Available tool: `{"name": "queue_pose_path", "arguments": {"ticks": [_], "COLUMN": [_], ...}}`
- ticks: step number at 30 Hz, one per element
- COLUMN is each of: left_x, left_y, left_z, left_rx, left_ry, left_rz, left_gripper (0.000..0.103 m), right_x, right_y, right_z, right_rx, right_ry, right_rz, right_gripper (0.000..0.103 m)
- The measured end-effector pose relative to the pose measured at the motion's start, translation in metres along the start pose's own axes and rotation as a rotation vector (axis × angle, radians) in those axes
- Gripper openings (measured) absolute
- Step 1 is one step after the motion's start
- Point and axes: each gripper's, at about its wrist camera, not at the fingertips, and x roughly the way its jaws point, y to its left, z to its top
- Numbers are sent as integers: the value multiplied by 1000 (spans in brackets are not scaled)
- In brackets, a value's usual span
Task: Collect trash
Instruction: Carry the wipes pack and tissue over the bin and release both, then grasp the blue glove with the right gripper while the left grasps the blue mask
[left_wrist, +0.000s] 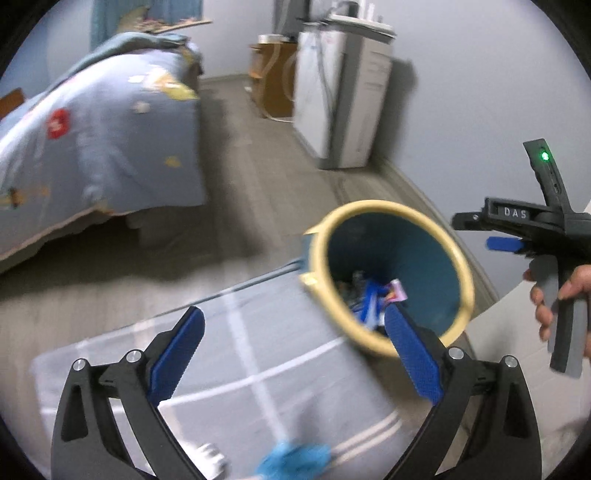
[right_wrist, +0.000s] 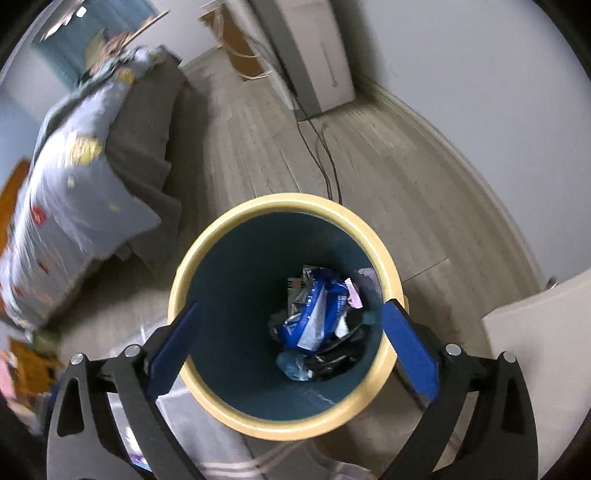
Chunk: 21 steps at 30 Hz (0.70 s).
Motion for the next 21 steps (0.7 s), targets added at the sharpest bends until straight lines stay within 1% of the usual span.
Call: {"name": "queue_pose_path", "arguments": {"ticks": [5, 7, 11, 13, 16, 18, 20, 21], "left_x": [-51, -70, -95, -103, -111, -114, -114, -115], "left_y": [44, 58, 84, 95, 110, 120, 131, 135], "left_z": [-34, -50, -83, -100, -122, -130, -138, -140], "left_rx": [-29, -32, -81, -115, -162, -190, -218, -223], "left_ry": [-2, 6, 18, 27, 40, 41, 55, 57], "left_rz": [94, 138, 173, 189, 202, 205, 208, 213], "left_gripper": [97, 97, 97, 97, 97, 97, 97, 97], "right_x": [-1, -3, -10, -14, -25, -36, -45, -47], "right_y": [28, 37, 56, 68, 87, 102, 116, 124], "right_z": [-20, -28, -38, -44, -59, -72, -84, -90], "right_rx": [-142, -166, -181, -206, -251, -280, -319, -349], "right_ry": [7, 13, -6, 0, -15, -55, -114, -126], "right_rz": [-109, -124, -195, -182, -86, -31, -24, -26], "right_gripper": [97, 97, 97, 97, 97, 97, 97, 97]}}
